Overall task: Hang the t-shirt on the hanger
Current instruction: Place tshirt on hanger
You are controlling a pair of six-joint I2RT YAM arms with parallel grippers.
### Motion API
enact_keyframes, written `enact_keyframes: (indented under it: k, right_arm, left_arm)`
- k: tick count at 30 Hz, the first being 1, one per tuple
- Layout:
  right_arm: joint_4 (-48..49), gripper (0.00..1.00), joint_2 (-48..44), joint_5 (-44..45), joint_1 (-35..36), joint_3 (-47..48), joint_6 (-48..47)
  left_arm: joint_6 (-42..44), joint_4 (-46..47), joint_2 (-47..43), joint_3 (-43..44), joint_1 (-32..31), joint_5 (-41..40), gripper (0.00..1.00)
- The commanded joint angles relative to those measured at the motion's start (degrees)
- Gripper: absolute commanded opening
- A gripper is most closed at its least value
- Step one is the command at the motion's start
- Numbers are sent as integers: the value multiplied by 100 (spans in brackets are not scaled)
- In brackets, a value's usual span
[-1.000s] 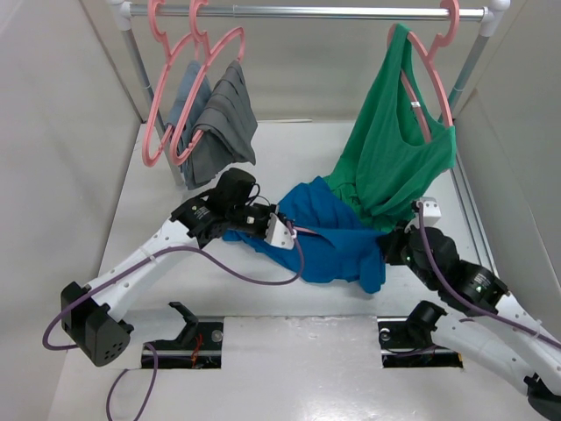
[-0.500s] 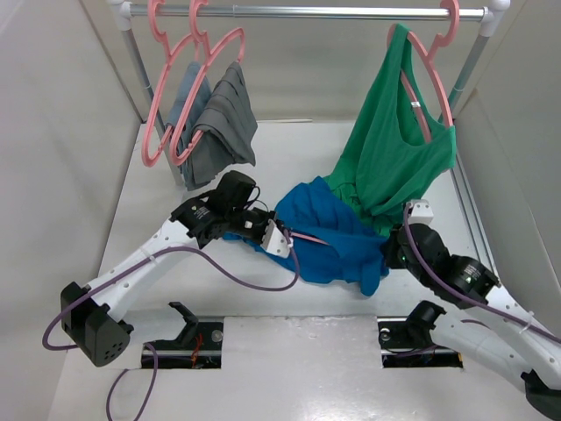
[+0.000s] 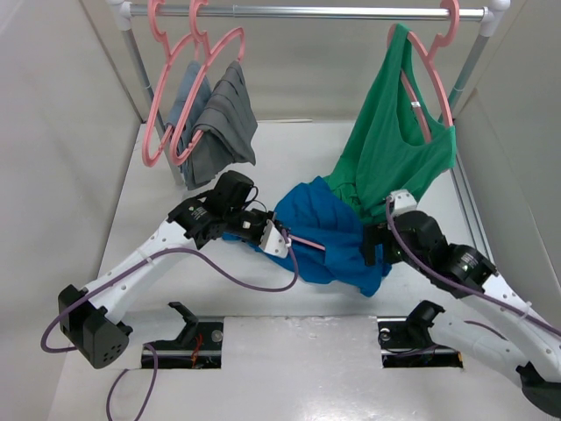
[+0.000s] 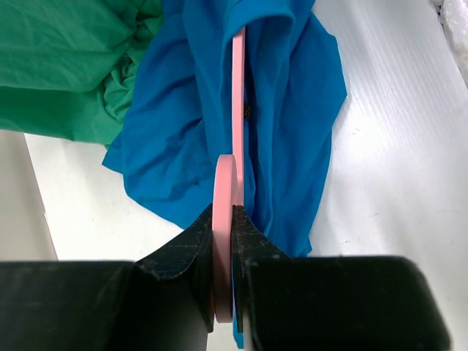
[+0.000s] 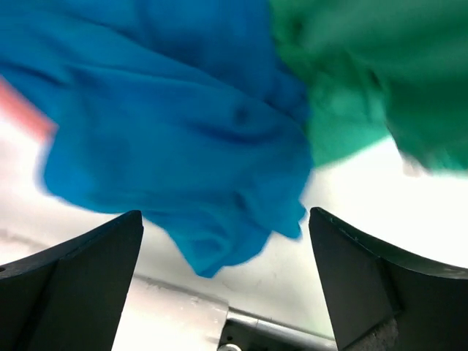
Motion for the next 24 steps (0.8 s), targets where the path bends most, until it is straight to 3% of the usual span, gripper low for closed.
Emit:
enact_keyframes:
  k: [1, 6, 8, 13, 20, 24]
  right_arm:
    - [981, 100, 441, -989, -21, 619, -1395]
    - [1598, 100, 1383, -2508, 312, 1032, -2496]
    - [1834, 100, 1838, -2705, 681, 1208, -2803]
    - [2265, 100, 2474, -2592, 920, 1131, -3060]
    - [3241, 95, 2413, -2187, 920, 427, -3016]
    - [3593, 77, 2545, -2064, 920, 294, -3016]
  left_arm:
    - [-39, 19, -203, 250, 22, 326, 0]
    - [13, 19, -203, 250, 22, 318, 0]
    - [14, 19, -203, 250, 22, 318, 0]
    - [-38, 124, -203, 311, 22, 265, 0]
    - [-214, 125, -203, 416, 22, 501, 0]
    - [-460, 177, -203, 530, 22, 739, 0]
